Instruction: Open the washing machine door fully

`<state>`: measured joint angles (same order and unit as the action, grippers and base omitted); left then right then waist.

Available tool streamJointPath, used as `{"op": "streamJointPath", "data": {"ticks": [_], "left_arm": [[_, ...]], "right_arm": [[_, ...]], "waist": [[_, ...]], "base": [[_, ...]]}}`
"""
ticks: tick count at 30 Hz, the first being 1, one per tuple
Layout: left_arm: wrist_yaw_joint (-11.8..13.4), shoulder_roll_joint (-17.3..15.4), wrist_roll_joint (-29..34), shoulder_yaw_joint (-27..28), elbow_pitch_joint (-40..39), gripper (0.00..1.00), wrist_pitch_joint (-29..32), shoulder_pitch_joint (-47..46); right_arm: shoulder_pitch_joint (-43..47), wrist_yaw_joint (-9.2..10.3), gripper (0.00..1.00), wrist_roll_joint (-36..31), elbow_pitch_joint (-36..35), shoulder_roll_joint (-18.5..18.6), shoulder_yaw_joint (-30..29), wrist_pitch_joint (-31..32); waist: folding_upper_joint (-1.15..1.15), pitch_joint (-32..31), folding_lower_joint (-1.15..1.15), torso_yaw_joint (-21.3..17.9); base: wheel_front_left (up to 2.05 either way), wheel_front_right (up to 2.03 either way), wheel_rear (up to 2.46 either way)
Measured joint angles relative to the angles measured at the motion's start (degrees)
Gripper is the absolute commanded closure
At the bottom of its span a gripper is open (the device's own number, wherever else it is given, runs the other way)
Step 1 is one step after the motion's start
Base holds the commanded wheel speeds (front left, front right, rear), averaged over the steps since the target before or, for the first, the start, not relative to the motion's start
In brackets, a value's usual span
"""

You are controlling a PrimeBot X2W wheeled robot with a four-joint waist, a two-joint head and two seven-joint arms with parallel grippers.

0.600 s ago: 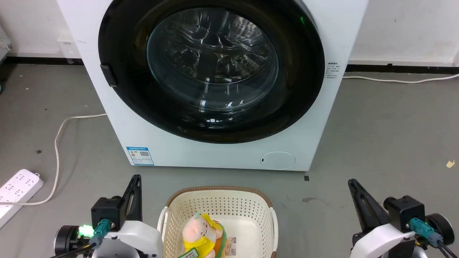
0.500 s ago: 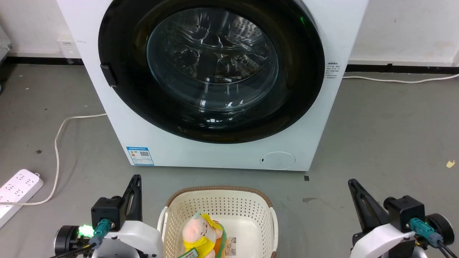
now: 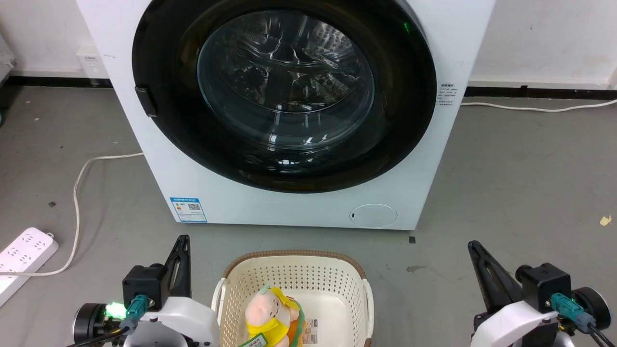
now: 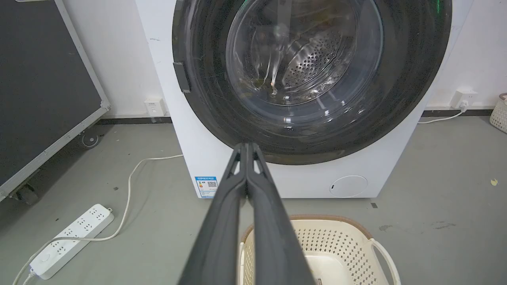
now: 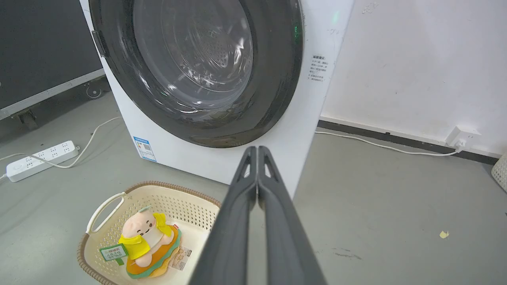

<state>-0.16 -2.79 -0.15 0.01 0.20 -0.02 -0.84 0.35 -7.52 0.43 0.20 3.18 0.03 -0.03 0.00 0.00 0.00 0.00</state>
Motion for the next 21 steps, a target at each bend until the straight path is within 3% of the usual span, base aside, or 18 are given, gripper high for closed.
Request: {"op": "streamJointPath", "data": {"ticks": [11, 12, 21], "left_arm": [[0.0, 0.0, 0.0, 0.01, 0.0, 1.0, 0.0, 0.0], [0.0, 0.0, 0.0, 0.0, 0.0, 0.0, 0.0, 0.0], [-0.01, 0.01, -0.02, -0.13, 0.07, 0.0, -0.09, -0.02]], "right_arm": [[0.0, 0.0, 1.0, 0.0, 0.0, 0.0, 0.01, 0.0], [0.0, 0.0, 0.0, 0.0, 0.0, 0.0, 0.0, 0.0], [0.01, 0.0, 0.0, 0.13, 0.03, 0.02, 0.11, -0.1]], "waist": [[0.0, 0.0, 0.0, 0.0], [0.0, 0.0, 0.0, 0.0], [0.0, 0.03, 0.0, -0.02]], "base": [[0.0, 0.0, 0.0], [0.0, 0.0, 0.0], [0.0, 0.0, 0.0]]}}
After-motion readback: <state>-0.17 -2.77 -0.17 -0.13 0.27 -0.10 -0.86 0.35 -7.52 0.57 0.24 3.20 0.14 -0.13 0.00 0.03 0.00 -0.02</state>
